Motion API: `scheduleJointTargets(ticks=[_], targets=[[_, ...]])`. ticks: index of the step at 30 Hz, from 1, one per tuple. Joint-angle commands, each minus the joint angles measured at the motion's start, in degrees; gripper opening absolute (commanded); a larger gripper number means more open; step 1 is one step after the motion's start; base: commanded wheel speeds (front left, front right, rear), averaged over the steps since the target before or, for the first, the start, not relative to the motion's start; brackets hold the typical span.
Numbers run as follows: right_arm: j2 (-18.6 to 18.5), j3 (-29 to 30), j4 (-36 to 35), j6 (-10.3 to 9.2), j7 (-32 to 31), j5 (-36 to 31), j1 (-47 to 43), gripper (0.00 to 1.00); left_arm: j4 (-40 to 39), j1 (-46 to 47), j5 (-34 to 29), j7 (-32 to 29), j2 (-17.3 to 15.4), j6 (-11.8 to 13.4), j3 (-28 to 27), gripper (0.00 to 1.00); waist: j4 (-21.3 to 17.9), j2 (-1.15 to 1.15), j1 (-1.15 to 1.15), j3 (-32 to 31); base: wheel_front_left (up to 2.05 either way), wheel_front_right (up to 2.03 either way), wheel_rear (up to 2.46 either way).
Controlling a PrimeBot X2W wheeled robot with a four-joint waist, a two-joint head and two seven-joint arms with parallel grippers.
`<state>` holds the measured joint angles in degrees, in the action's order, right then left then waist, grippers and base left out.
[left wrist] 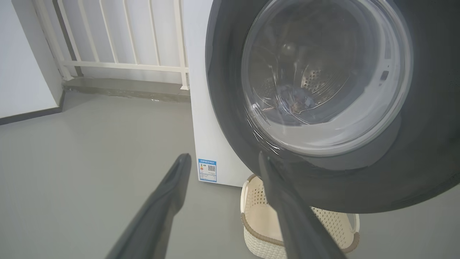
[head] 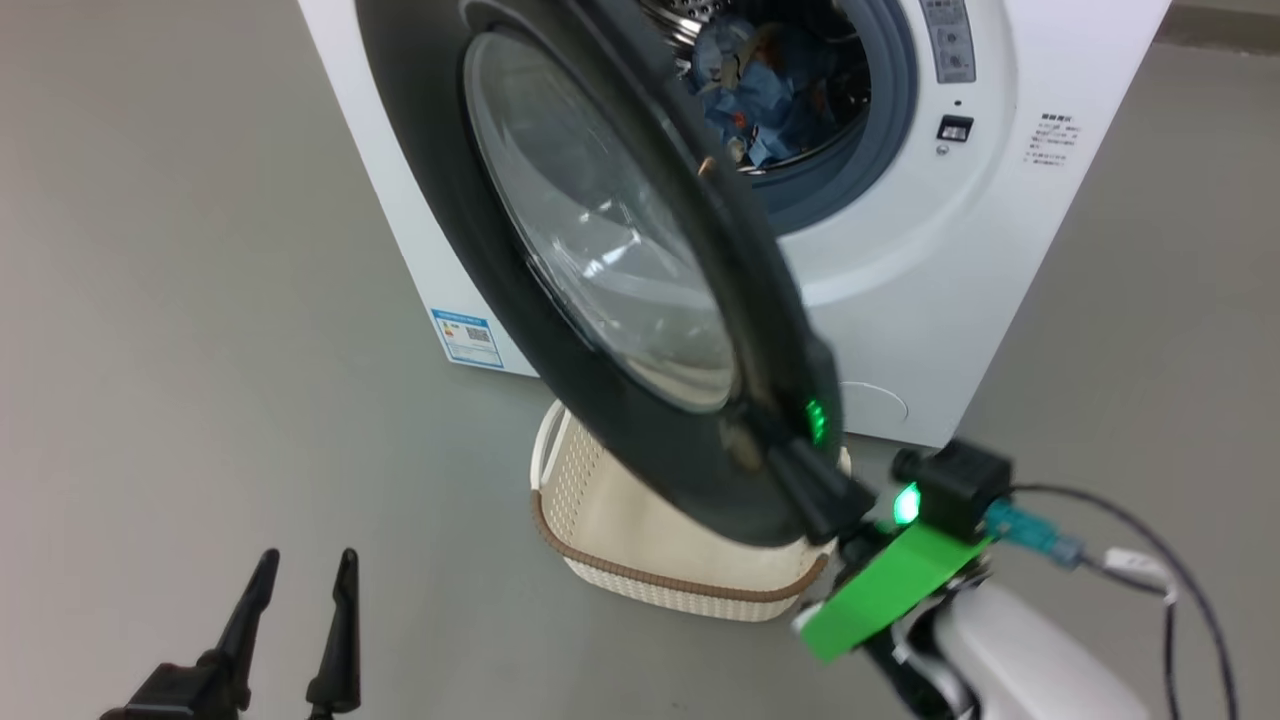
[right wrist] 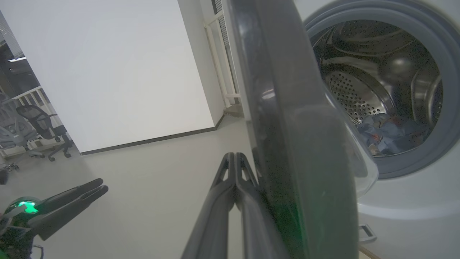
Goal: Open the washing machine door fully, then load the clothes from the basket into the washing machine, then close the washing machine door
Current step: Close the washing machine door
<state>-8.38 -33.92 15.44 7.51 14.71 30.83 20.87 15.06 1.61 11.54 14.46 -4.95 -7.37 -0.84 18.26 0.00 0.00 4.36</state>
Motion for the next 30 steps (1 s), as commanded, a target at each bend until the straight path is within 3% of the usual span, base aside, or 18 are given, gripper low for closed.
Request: scheduleJointTargets(ticks=[1,14,30], targets=[[-0.28,1.27,-0.76,-0.02,0.29,-0.78,2.28,0.0,-1.99,2.33,0.2,0.54,-0.43,-0.12,-1.7,1.0,-0.49,0.0,0.0,0.79,0.0,0.0,0.0],[-1.46,12.06,3.63,-0.02,0.29,-2.06,9.11,0.0,-3.15,5.17,0.53,0.54,1.22,-0.12,1.5,1.0,1.29,0.0,0.0,4.76,0.0,0.0,0.0],[-3.52,24.96,10.12,-0.02,0.29,-5.15,22.84,0.0,-3.79,12.03,2.55,0.54,1.99,-0.12,6.49,1.0,5.95,0.0,0.0,14.24,0.0,0.0,0.0]])
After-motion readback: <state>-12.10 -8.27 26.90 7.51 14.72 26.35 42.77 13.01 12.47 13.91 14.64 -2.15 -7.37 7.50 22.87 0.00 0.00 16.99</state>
